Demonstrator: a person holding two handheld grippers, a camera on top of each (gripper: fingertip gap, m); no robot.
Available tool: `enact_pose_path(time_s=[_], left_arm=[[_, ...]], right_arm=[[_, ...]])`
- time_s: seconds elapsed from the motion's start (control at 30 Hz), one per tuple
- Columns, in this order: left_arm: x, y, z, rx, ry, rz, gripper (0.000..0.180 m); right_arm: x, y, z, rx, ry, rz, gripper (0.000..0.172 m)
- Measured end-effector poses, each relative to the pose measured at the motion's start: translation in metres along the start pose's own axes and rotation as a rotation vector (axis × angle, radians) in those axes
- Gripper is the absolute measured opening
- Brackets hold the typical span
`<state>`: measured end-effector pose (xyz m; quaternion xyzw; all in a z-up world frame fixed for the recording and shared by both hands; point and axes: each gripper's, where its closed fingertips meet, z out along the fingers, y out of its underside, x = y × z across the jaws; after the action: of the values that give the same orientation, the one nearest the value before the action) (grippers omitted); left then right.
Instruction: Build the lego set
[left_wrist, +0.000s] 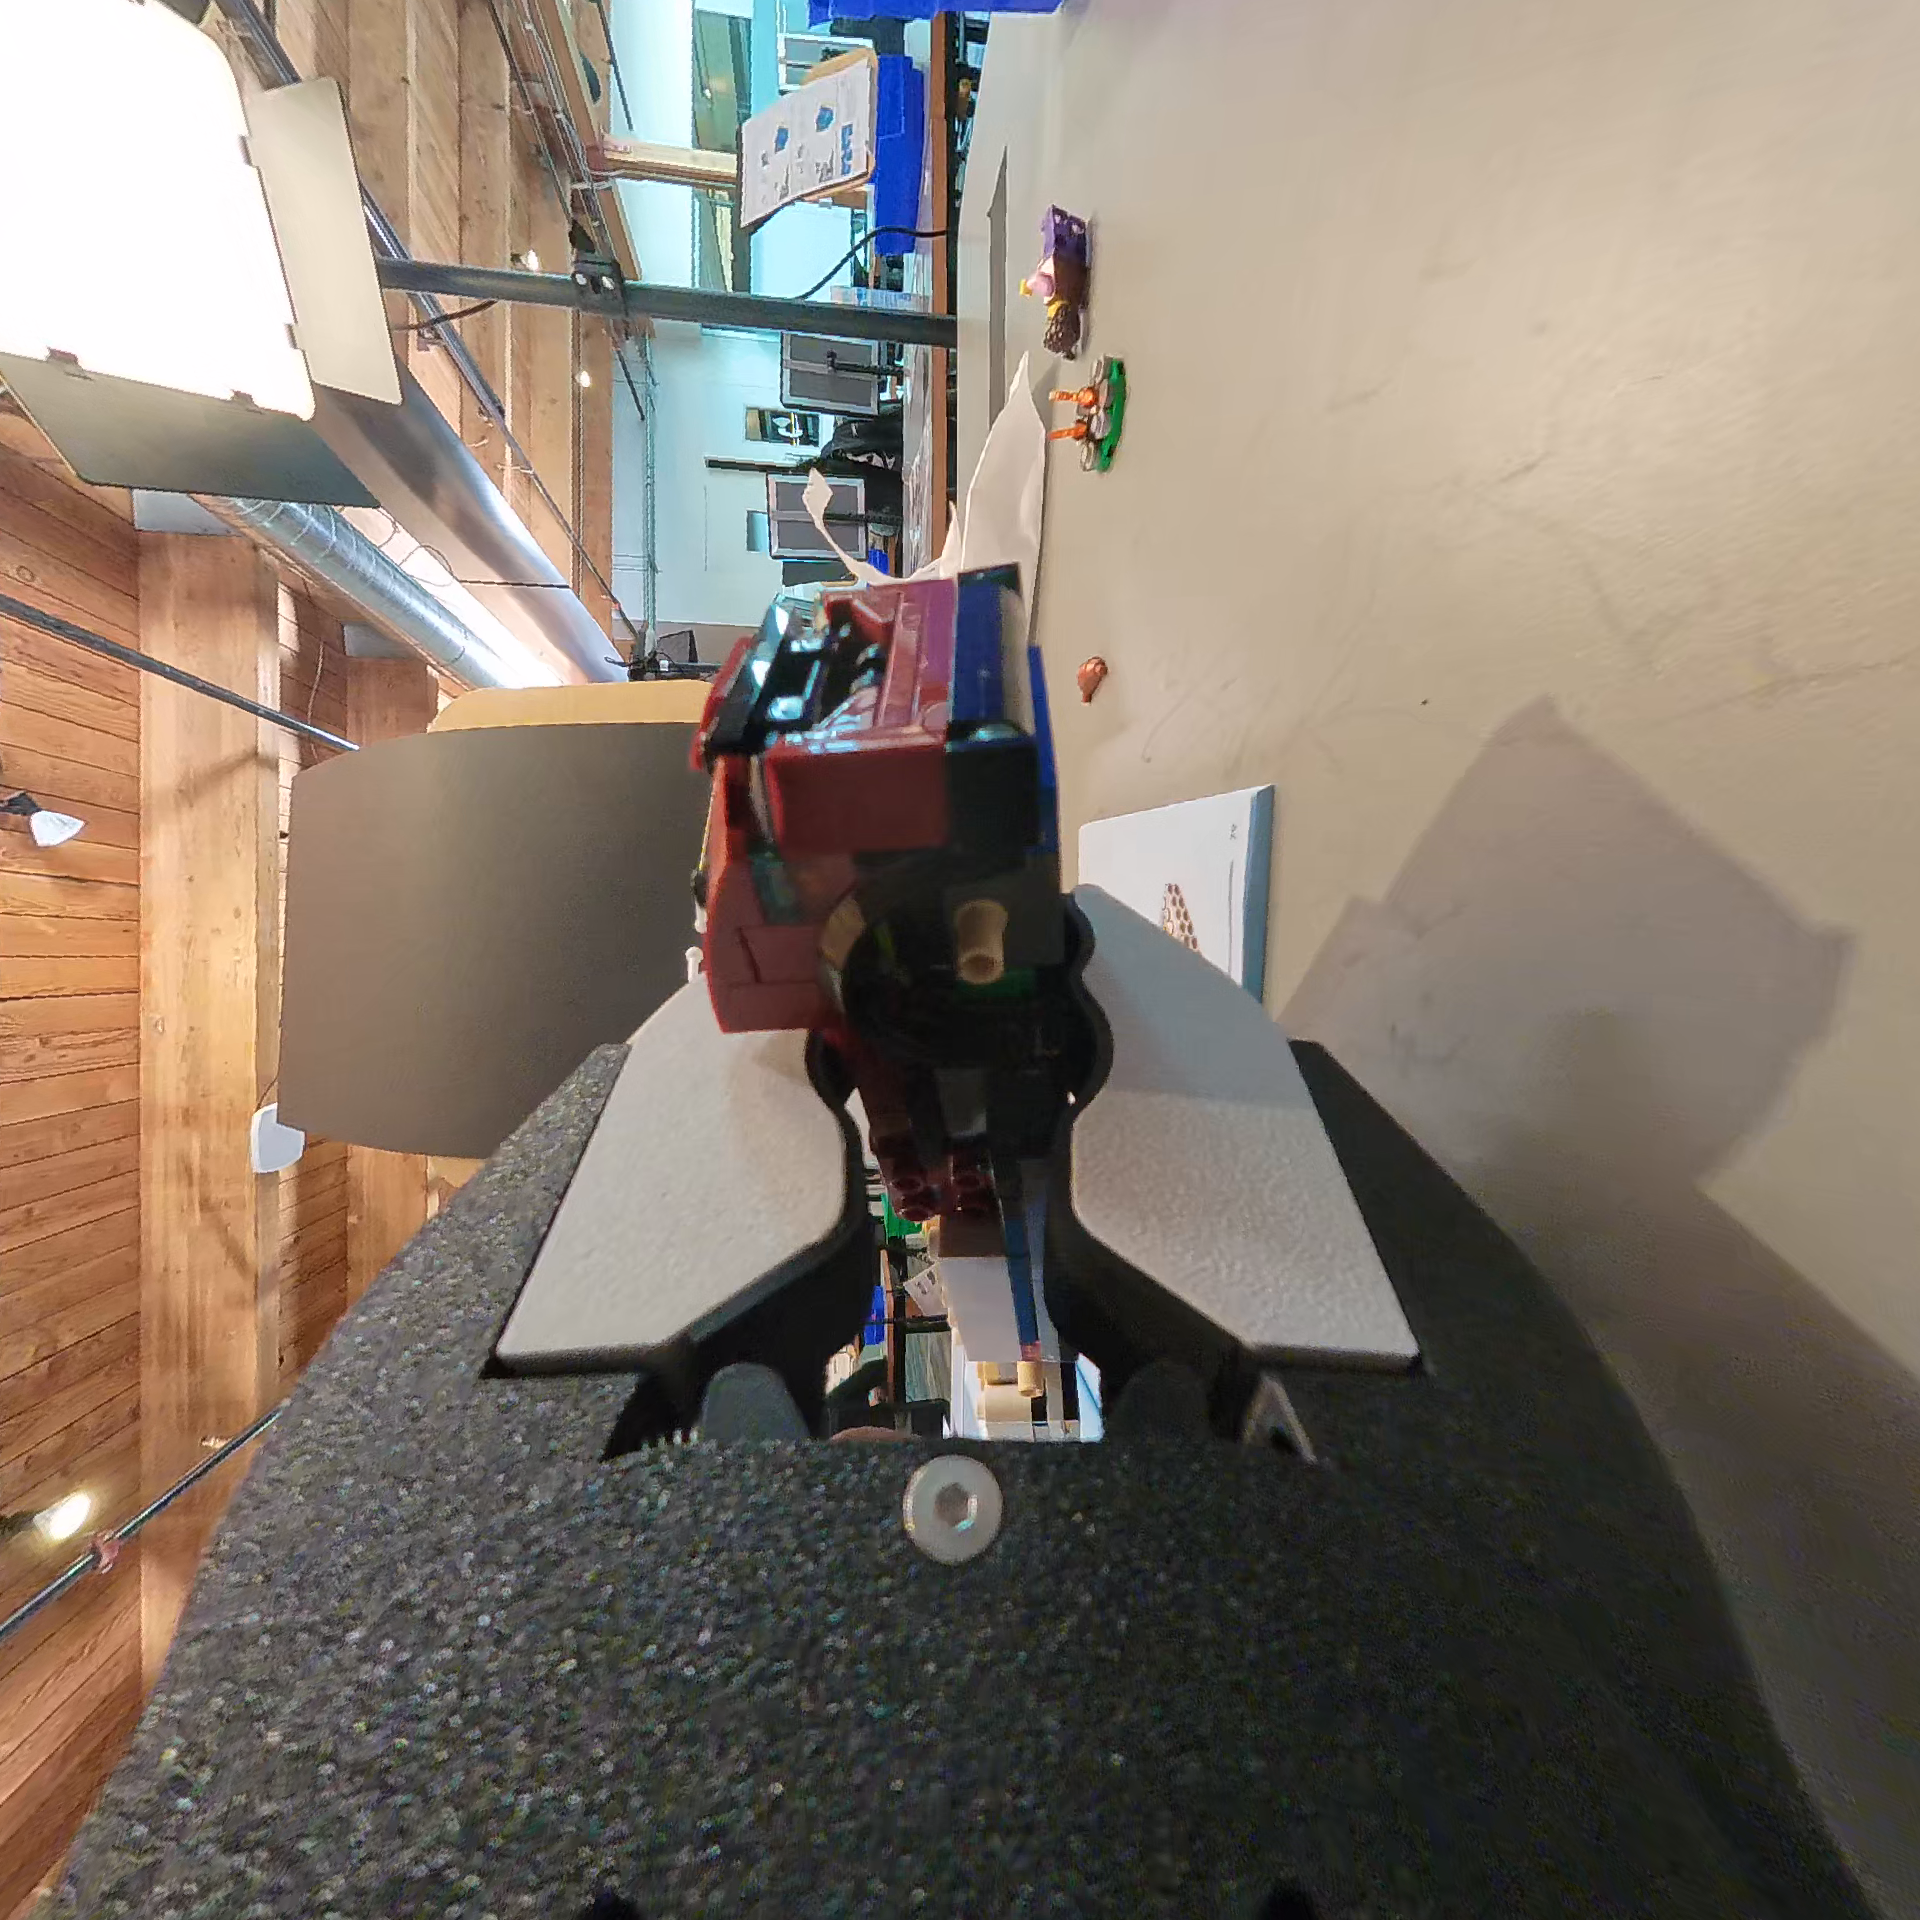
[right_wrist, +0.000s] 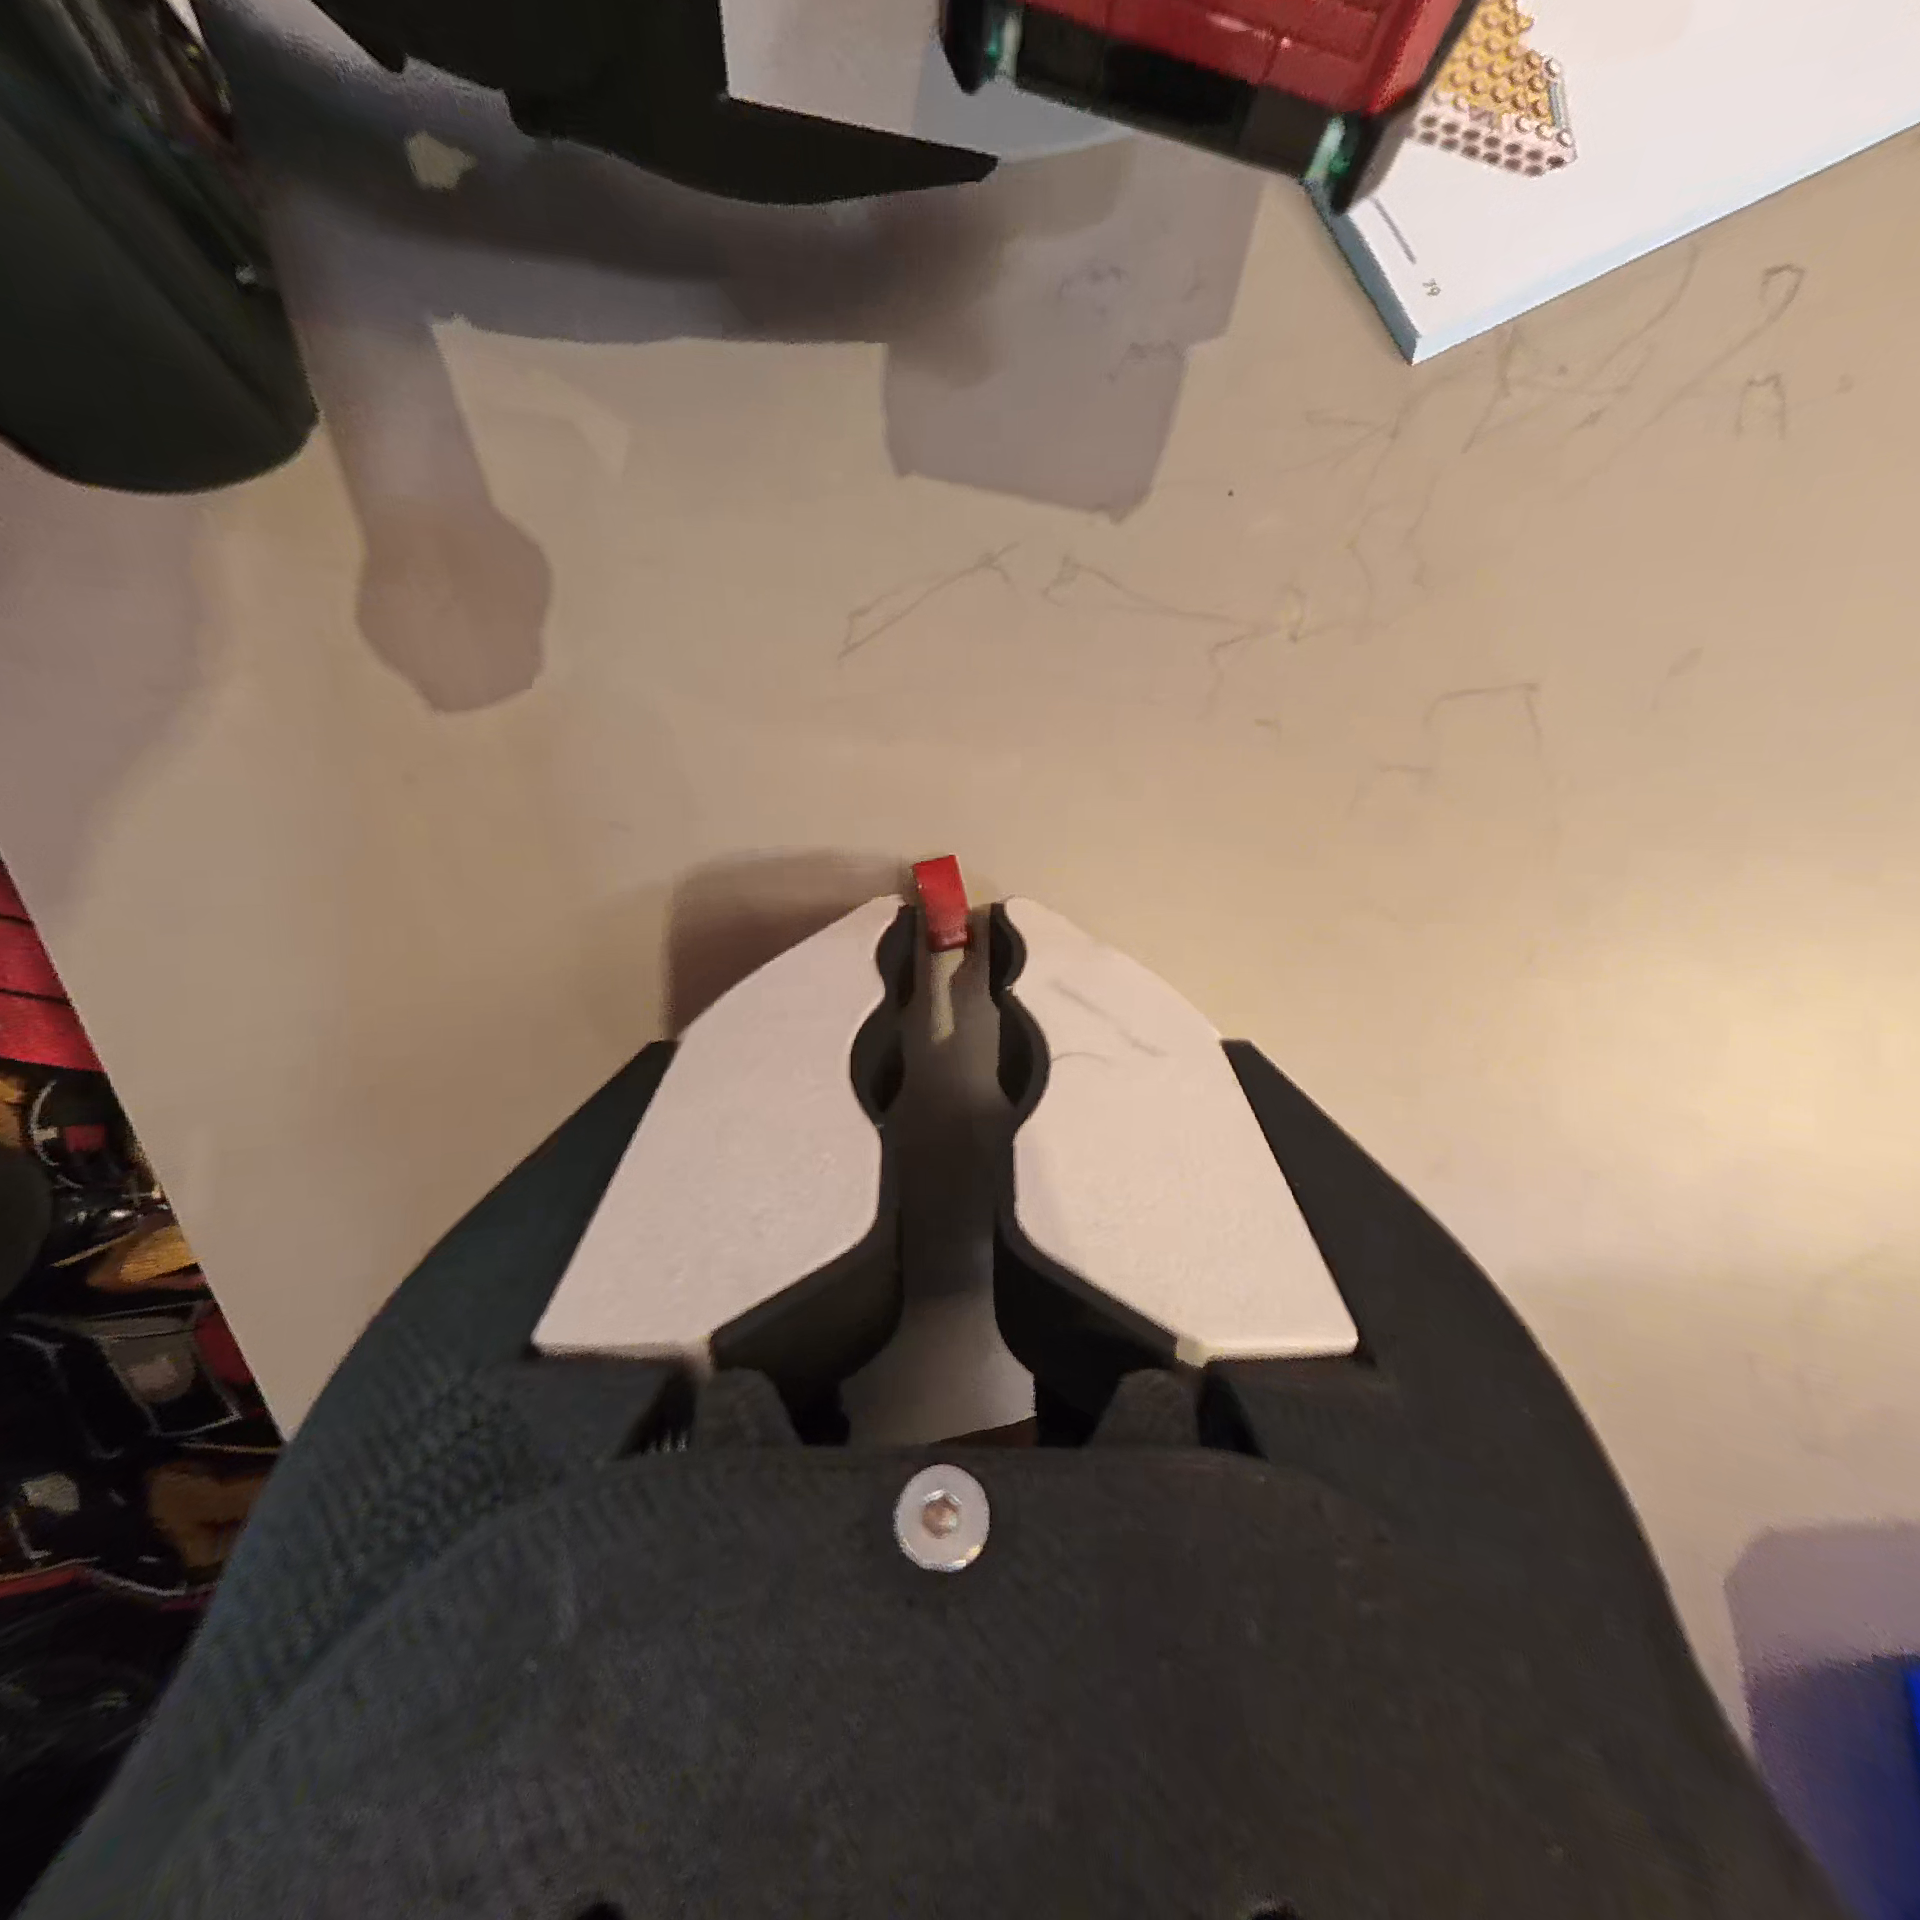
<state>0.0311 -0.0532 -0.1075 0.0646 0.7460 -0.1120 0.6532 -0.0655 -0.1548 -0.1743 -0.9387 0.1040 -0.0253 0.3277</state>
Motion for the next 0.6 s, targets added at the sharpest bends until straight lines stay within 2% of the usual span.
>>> enact_pose_path(time_s=[0.07,0.23,0.47,0.6], left_arm=[[0.001,-0.001,0.0,0.003,0.004,0.003,0.036],[0.001,-0.002,0.001,0.007,0.007,-0.003,0.036],[-0.008,-0.01,-0.001,0.029,-0.055,-0.004,0.036],[-0.011,-0.012,-0.001,0.031,-0.081,0.015,0.036]], right_arm=[[-0.001,0.0,0.001,-0.005,-0.014,-0.006,0.008],[0.006,-0.01,-0.003,0.053,-0.033,0.05,0.008],[0.033,-0.088,-0.046,0.348,-0.031,0.143,0.008],[0.038,-0.117,-0.058,0.402,-0.02,0.121,0.008]])
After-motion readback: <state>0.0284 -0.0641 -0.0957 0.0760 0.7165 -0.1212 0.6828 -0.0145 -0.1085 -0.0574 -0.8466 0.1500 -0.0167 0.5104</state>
